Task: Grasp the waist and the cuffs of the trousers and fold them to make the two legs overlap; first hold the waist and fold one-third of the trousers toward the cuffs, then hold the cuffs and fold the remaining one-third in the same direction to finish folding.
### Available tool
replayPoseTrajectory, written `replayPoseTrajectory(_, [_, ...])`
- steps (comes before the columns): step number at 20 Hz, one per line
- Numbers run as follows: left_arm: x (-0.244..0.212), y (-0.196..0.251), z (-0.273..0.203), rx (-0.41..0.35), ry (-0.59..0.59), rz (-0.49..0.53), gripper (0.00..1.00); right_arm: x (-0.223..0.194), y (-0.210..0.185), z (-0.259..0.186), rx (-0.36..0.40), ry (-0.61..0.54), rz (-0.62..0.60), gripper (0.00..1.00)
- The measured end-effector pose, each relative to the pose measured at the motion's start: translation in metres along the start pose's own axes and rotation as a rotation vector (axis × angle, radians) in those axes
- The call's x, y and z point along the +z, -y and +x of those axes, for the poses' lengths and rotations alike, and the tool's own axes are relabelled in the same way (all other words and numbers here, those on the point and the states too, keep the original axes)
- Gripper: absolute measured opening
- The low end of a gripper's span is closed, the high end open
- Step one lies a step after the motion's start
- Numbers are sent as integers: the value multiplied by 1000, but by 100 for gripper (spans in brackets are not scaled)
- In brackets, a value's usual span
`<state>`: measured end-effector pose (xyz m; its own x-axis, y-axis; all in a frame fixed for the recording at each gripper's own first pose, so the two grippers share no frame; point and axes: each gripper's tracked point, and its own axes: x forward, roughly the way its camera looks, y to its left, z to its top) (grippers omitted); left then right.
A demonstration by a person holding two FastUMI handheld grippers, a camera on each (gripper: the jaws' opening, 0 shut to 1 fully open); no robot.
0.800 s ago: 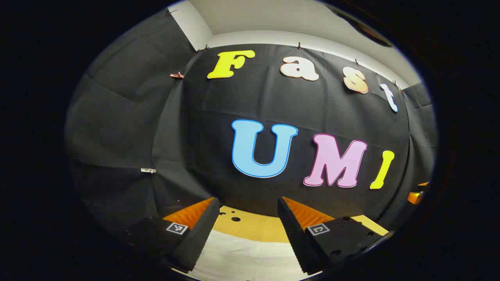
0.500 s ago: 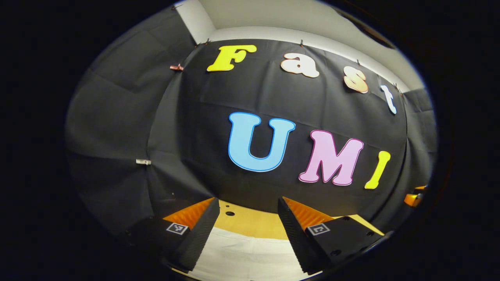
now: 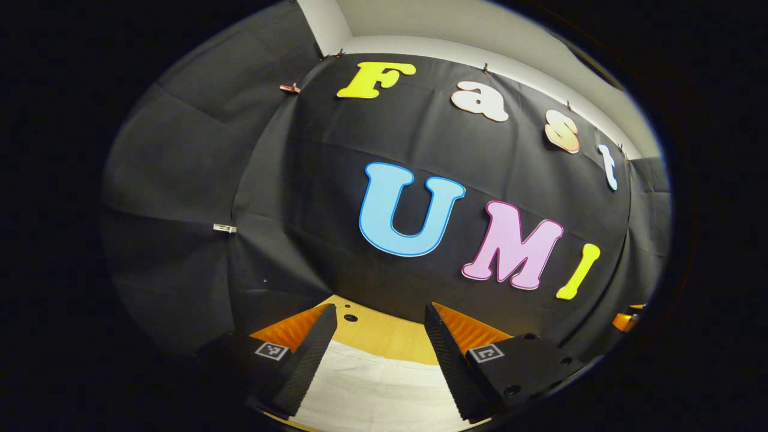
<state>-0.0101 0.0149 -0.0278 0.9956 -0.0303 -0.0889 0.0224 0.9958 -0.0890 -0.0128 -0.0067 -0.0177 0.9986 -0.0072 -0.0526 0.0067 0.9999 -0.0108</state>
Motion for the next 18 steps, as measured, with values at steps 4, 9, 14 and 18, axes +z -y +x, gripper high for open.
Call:
replayPoseTrajectory(4, [-48, -43, -8, -10, -154, 288, 93, -42, 20, -5, 9, -102, -135, 96])
replayPoseTrajectory(9, [-153, -119, -31, -51, -492, 631, 91, -105, 54, -23, 16, -223, -370, 96])
replayPoseTrajectory(14, [-229, -153, -44, -227, -668, 1067, 88, -161, 61, -38, 77, -324, -556, 96])
replayPoseTrajectory(18, [-280, -180, -69, -369, -817, 1234, 88, -197, 60, -53, 132, -390, -640, 96])
